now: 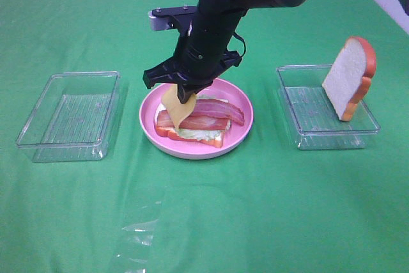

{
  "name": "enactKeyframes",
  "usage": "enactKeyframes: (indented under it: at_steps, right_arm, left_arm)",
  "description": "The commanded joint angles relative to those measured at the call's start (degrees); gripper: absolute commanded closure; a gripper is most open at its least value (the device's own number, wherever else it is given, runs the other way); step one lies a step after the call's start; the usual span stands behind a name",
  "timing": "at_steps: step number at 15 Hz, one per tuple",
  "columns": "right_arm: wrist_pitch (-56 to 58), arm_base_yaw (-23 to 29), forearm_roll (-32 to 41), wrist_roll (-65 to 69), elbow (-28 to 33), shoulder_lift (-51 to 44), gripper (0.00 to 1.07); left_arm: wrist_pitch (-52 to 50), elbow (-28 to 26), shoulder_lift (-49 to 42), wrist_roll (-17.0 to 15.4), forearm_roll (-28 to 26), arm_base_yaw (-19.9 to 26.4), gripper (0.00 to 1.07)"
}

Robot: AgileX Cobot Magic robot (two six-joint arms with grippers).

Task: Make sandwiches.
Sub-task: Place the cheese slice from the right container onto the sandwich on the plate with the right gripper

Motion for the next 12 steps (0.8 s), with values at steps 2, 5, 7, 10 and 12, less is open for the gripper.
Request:
enactKeyframes:
  at_steps: [2, 5, 7, 10, 12]
  right_arm:
    - [1.1, -0.1, -1.3, 0.9, -0.1, 0.8, 1.07]
    - [2.9, -0.1, -4.4, 1.0, -0.1, 0.8, 0.98]
    - [3.0, -0.1, -4.9, 1.0, -0.1, 0.8, 0.76]
    - [3.0, 0.0, -4.9, 0.9, -0.2, 0.6, 0.14]
    - [3.2, 0.0, -4.9, 0.8, -0.2, -1.0, 0.08]
  left_arm:
    - [-0.1, 0.1, -0.7, 0.1, 0.0, -0.2, 0.07]
    - [-0.1, 0.1, -0.7, 0.1, 0.0, -0.2, 0.07]
    - [-0.1, 0.1, -0.7, 0.1, 0.0, -0.2, 0.07]
    - [-0.1, 0.1, -0.7, 0.1, 0.0, -0.2, 0.07]
    - [-0.1, 0.1, -0.7, 0.1, 0.0, -0.2, 0.07]
